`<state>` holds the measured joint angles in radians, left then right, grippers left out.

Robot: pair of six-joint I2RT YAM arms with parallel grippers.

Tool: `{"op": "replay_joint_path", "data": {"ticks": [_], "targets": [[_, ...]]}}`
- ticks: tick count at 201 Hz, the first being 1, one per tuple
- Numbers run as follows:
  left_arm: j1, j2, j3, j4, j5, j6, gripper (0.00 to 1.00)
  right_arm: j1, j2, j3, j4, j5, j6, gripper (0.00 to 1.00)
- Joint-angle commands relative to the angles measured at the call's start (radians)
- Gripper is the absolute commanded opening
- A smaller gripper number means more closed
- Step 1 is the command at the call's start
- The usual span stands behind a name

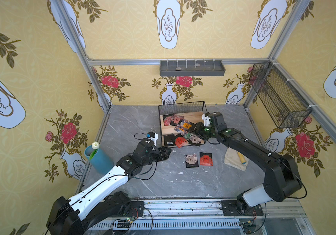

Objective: Remove the tea bags from the shelf
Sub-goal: Pick up the tea bag from the shelf.

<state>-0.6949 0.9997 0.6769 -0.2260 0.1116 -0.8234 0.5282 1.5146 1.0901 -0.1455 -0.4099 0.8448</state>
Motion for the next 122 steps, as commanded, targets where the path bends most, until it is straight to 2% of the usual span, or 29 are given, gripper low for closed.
{"op": "replay_joint_path", "data": {"ticks": [1,52,122], "targets": [[0.0,-0.001,-0.008,0.008,-0.008,0.002,0.77,-0.002,0.007,-0.003,0.032,-0.015,0.028,0.41],[0.0,-0.007,-0.009,0.007,-0.01,0.001,0.77,-0.008,0.018,-0.004,0.037,-0.028,0.034,0.22],[0.0,-0.004,-0.003,0.004,-0.015,0.008,0.77,-0.013,0.015,0.001,0.037,-0.03,0.028,0.05]]}}
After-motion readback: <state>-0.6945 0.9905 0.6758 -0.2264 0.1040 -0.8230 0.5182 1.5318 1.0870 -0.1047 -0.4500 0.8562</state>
